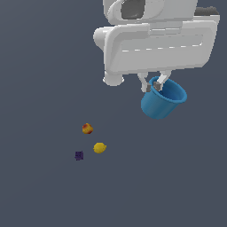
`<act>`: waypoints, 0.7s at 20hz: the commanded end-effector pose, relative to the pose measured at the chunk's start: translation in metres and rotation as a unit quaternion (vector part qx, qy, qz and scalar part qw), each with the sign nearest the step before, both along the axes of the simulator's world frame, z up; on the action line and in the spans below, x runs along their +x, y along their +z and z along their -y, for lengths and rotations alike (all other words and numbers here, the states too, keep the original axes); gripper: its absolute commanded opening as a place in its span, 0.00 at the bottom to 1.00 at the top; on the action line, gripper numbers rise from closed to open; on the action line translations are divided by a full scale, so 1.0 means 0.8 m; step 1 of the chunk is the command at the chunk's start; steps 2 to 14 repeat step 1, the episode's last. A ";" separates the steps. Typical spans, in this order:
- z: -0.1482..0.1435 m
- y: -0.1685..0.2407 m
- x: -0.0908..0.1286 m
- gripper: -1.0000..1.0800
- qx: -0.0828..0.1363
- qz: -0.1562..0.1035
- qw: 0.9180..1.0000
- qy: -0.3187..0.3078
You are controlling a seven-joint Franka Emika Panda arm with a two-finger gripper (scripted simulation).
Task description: Pick up a designated object from a clutter of objects.
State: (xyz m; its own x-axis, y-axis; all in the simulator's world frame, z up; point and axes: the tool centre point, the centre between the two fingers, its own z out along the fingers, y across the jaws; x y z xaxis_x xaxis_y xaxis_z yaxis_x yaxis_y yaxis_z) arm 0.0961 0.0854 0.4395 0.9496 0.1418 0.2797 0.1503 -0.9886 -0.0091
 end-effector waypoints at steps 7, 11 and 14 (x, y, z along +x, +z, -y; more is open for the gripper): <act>0.000 0.005 0.000 0.00 0.000 0.001 1.000 0.000; 0.000 0.005 0.000 0.00 0.000 0.001 1.000 0.000; 0.000 0.005 0.000 0.00 0.000 0.001 1.000 0.000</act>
